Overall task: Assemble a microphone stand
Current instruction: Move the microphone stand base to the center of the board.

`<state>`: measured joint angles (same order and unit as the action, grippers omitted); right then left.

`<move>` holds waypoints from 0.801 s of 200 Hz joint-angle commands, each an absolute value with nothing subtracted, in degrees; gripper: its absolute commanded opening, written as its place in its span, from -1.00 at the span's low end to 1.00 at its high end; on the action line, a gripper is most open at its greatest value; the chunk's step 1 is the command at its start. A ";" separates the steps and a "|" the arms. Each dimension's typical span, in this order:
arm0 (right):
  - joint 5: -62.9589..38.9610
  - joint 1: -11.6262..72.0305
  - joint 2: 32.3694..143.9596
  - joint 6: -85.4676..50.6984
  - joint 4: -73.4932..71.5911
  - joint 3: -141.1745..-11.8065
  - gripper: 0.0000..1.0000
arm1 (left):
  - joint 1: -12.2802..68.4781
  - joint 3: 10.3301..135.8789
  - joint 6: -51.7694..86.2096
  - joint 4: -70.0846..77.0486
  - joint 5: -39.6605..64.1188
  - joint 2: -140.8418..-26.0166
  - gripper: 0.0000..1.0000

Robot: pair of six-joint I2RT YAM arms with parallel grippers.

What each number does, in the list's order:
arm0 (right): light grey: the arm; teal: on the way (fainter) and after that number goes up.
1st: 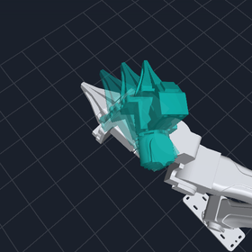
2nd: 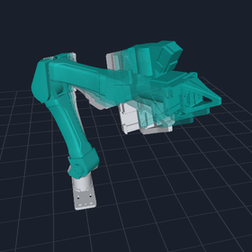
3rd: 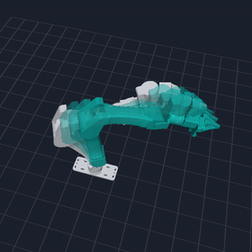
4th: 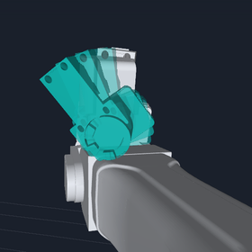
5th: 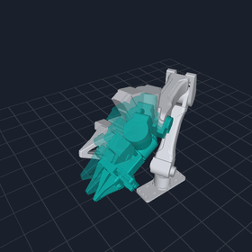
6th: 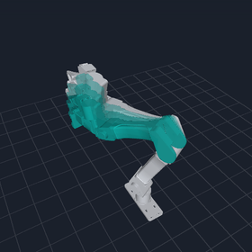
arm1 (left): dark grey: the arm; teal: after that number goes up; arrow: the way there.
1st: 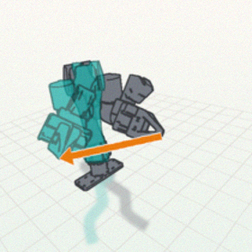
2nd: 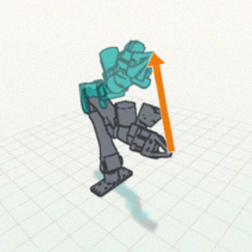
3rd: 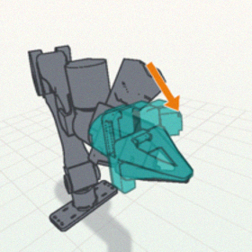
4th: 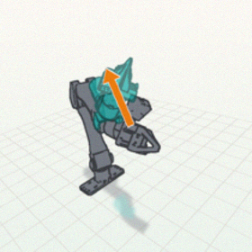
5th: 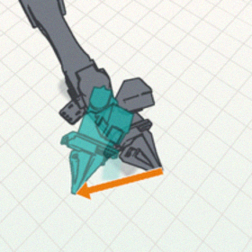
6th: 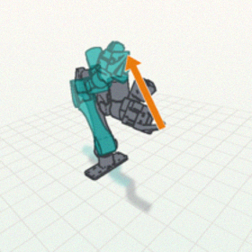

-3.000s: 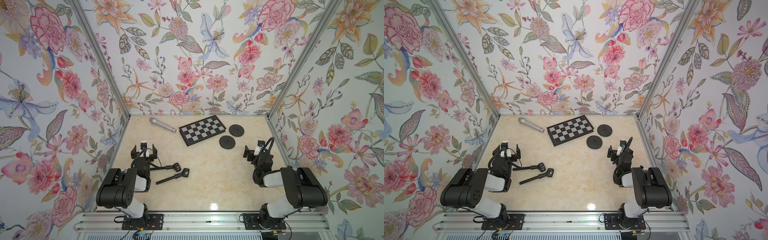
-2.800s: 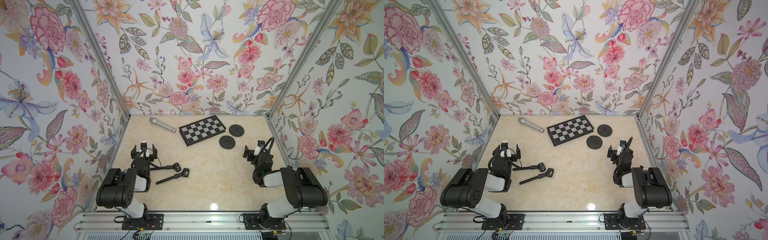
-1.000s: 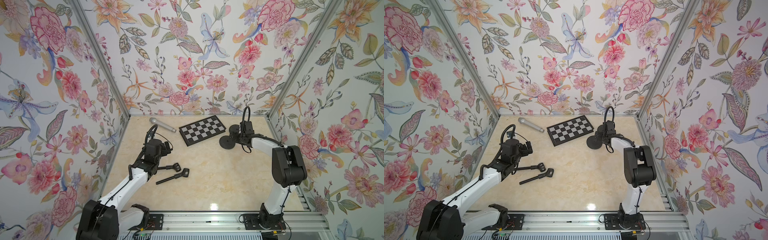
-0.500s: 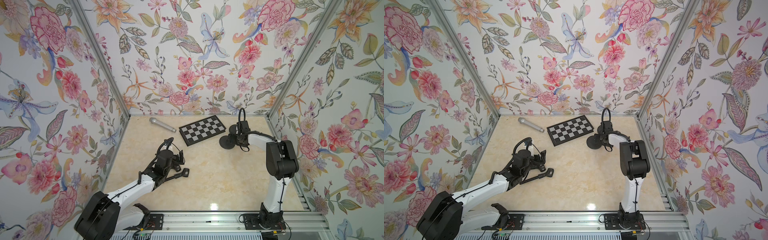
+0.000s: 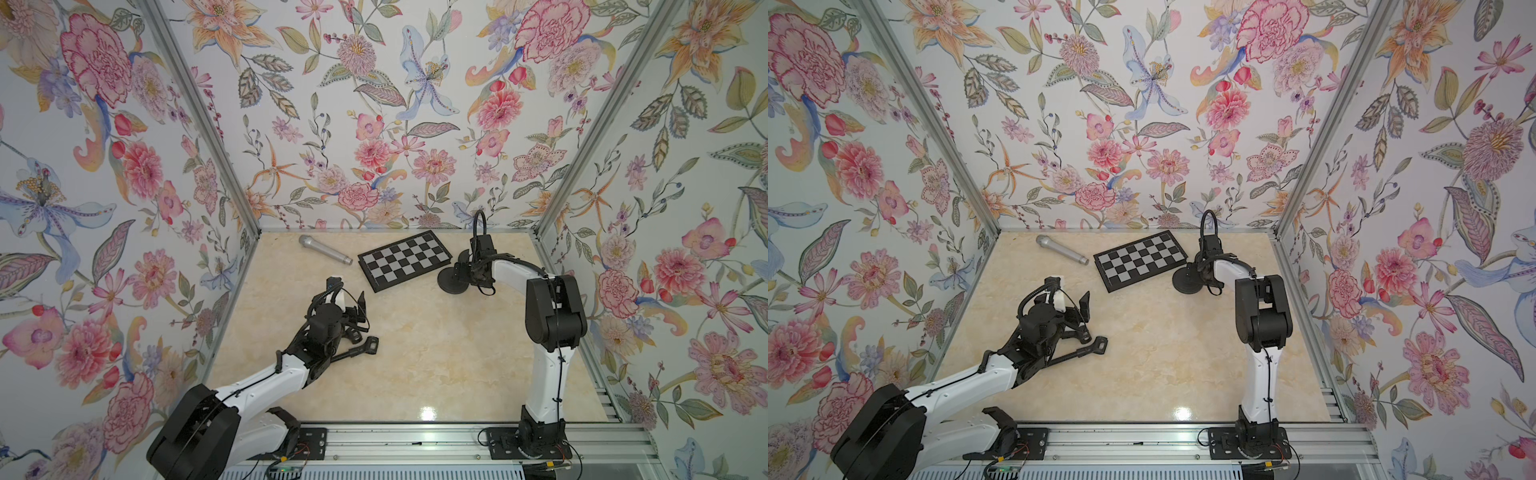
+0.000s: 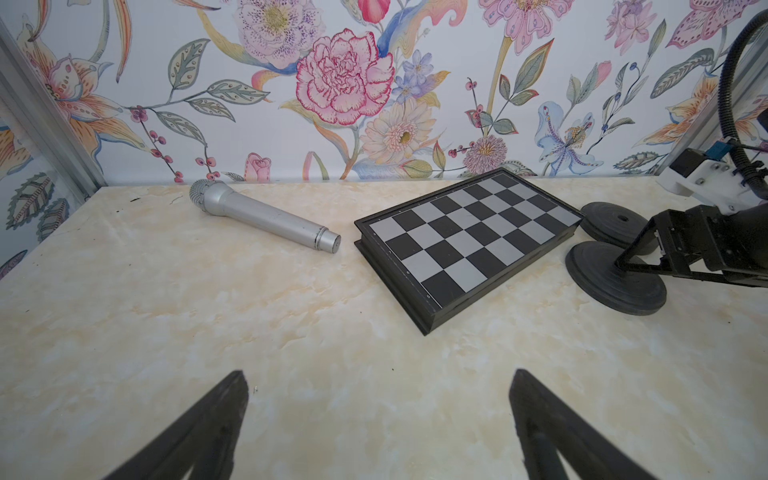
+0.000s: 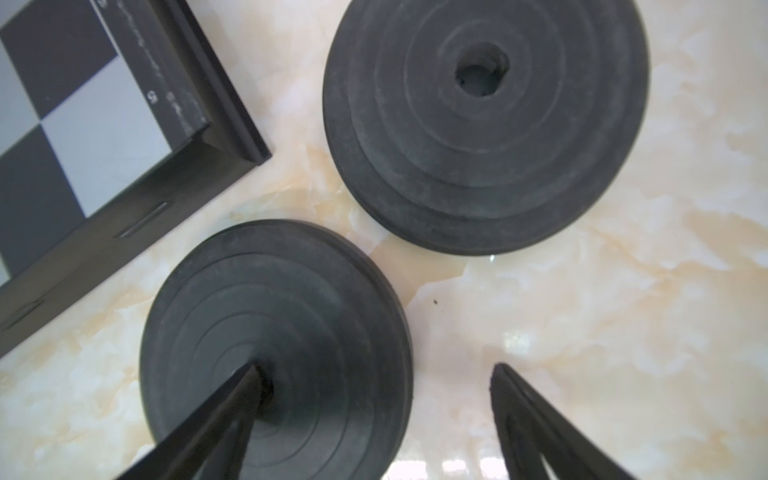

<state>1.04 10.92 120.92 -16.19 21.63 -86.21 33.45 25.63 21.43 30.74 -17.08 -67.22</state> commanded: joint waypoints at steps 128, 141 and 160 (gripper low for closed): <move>-0.88 31.32 106.31 -14.42 29.47 -59.85 0.81 | 33.37 24.38 26.43 28.34 -28.20 -64.60 0.98; -2.09 34.53 106.42 -14.98 28.48 -59.16 0.81 | 32.51 26.65 29.59 23.31 -30.51 -65.62 0.98; -1.99 39.46 106.66 -14.78 27.81 -59.56 0.81 | 31.22 27.60 30.53 21.68 -28.96 -66.91 0.98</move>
<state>-0.60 33.74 103.70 -15.14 19.62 -62.61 32.75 24.95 26.70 26.13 -27.11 -65.58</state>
